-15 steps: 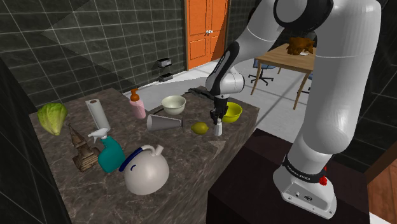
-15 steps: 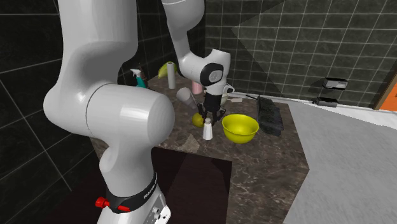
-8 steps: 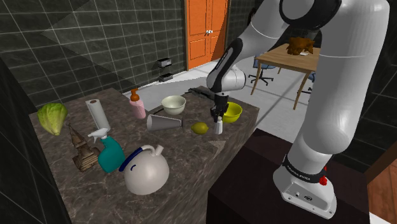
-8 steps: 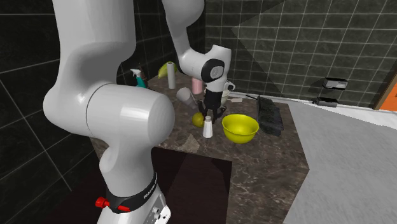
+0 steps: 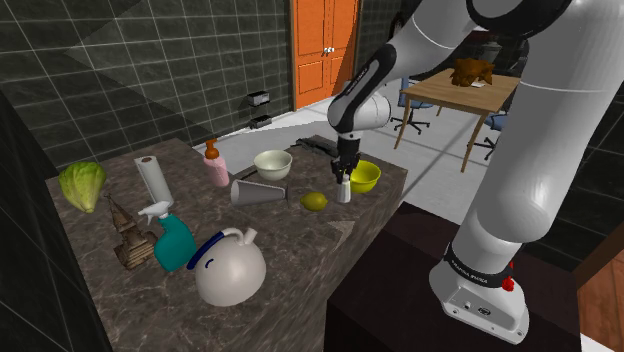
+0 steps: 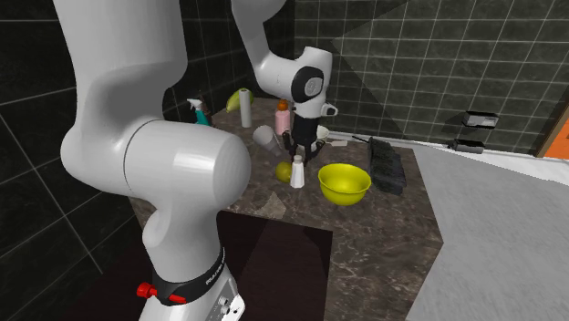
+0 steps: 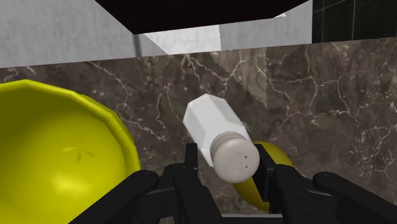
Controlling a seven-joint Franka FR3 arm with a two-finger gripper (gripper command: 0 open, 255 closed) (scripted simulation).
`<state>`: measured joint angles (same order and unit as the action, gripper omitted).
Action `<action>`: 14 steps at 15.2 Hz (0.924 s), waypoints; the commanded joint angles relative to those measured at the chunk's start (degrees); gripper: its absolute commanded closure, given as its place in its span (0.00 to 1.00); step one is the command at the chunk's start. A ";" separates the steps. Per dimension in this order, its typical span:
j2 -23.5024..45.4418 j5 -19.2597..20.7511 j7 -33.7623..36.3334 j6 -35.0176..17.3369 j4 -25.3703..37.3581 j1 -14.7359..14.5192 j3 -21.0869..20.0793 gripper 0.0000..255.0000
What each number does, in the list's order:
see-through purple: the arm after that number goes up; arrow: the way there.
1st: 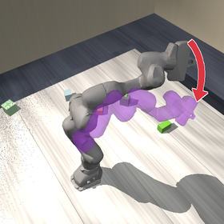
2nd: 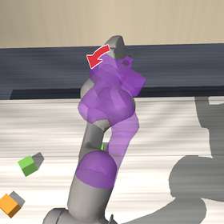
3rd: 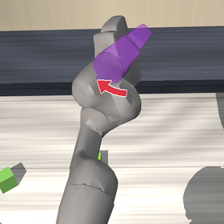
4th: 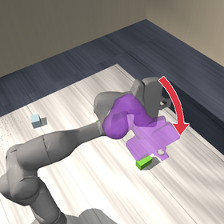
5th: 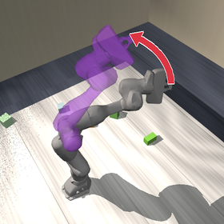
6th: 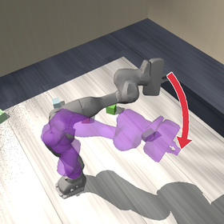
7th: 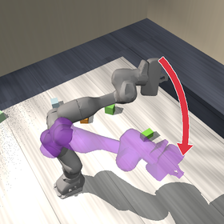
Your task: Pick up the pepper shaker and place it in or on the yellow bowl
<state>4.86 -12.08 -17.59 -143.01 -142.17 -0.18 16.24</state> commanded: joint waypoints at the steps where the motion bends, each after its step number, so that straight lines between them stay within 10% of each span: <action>1: -1.28 1.03 0.76 1.59 0.41 0.01 0.24 1.00; 14: -9.75 6.20 5.21 11.76 2.79 0.27 0.50 1.00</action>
<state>-4.04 -6.31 -12.79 -132.20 -139.52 0.05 16.78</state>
